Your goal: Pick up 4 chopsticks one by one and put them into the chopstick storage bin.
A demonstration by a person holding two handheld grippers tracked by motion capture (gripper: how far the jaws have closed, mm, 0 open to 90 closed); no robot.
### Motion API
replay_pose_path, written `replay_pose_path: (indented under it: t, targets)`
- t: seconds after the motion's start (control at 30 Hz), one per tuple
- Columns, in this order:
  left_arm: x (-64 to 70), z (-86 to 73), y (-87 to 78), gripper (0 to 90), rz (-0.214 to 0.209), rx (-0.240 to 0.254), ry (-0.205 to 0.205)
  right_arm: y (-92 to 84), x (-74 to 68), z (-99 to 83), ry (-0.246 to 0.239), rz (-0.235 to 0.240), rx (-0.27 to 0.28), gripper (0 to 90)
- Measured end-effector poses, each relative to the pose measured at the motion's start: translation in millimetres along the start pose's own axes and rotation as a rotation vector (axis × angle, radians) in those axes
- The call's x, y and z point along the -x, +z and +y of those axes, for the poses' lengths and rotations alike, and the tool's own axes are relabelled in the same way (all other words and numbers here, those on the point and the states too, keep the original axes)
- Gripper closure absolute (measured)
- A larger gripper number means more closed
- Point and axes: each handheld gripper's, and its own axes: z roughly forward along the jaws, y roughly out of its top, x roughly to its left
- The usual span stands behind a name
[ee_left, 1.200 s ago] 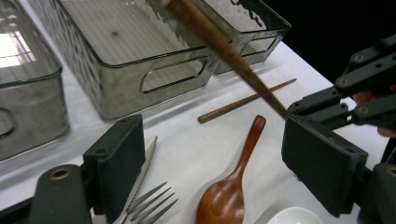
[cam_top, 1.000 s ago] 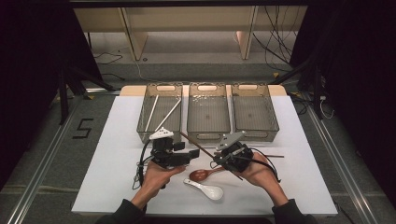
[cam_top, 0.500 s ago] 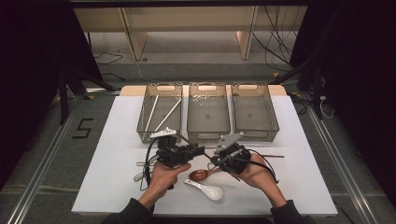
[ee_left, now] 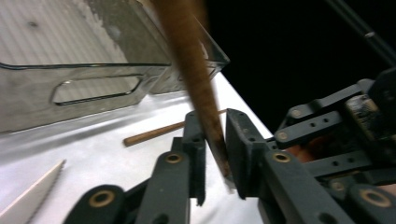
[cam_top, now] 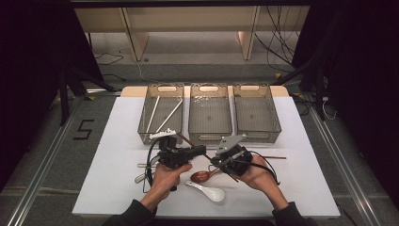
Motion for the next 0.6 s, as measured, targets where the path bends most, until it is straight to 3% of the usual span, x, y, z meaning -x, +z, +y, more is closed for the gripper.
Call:
replay_pose_path:
  t: [0.2,0.6]
  targets:
    - [2.6,3.7,-4.1,82.9,-0.032,0.004,0.007,-2.2,-0.7,0.1,0.003,0.008,0.024,84.6]
    - [-10.2,40.9,-45.1,83.1,0.023,0.081,0.018,-25.9,11.7,-13.1,0.078,-0.023,0.083,62.7]
